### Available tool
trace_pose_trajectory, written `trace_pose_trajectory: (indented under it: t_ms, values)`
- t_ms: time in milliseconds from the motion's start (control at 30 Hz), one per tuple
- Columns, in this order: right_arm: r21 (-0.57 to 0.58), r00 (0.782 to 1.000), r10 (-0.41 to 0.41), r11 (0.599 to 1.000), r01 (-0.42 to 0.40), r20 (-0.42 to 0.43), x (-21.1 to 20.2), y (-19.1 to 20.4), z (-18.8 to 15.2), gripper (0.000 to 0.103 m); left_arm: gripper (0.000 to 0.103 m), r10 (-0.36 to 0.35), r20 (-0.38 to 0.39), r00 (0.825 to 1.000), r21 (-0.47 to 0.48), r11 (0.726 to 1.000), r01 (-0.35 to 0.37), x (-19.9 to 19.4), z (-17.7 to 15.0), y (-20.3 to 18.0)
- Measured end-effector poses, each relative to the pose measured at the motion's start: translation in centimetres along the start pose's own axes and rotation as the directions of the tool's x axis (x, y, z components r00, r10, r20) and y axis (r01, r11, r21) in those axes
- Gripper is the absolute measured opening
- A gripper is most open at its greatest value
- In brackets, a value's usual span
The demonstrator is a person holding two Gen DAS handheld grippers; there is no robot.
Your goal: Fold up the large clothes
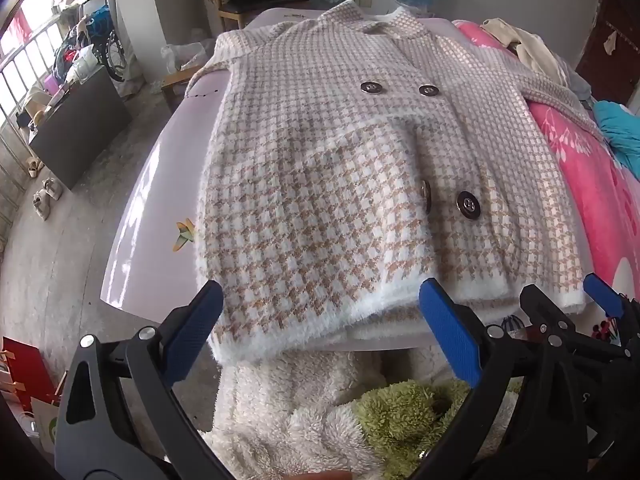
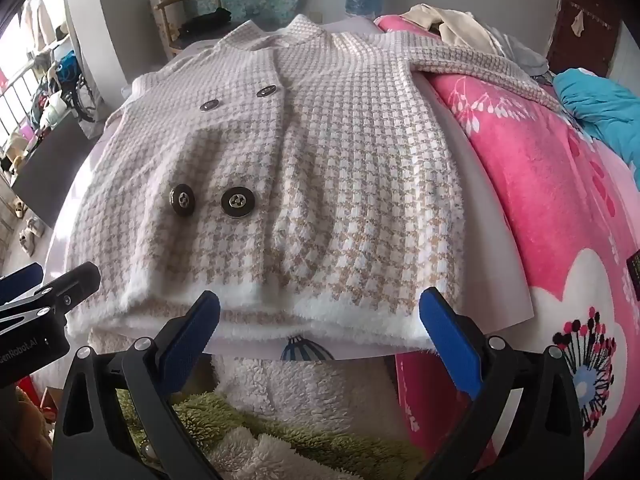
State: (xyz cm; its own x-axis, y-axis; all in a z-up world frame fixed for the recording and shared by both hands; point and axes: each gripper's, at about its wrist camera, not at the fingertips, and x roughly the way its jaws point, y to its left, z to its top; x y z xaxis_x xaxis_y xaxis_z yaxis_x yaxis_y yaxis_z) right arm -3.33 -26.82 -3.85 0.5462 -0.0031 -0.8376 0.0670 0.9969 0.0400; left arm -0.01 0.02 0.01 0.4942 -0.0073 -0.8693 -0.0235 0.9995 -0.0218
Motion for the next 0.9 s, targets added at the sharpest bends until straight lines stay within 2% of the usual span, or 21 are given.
trace_pose_trajectory:
  t_ms: [900]
  values:
    - [-0.006, 1.000, -0.007, 1.000, 0.007, 0.007, -0.45, 0.49, 0.45, 0.098, 0.095, -0.005, 0.003, 1.000, 0.002, 1.000, 0.005, -0.54, 0.15, -0.17]
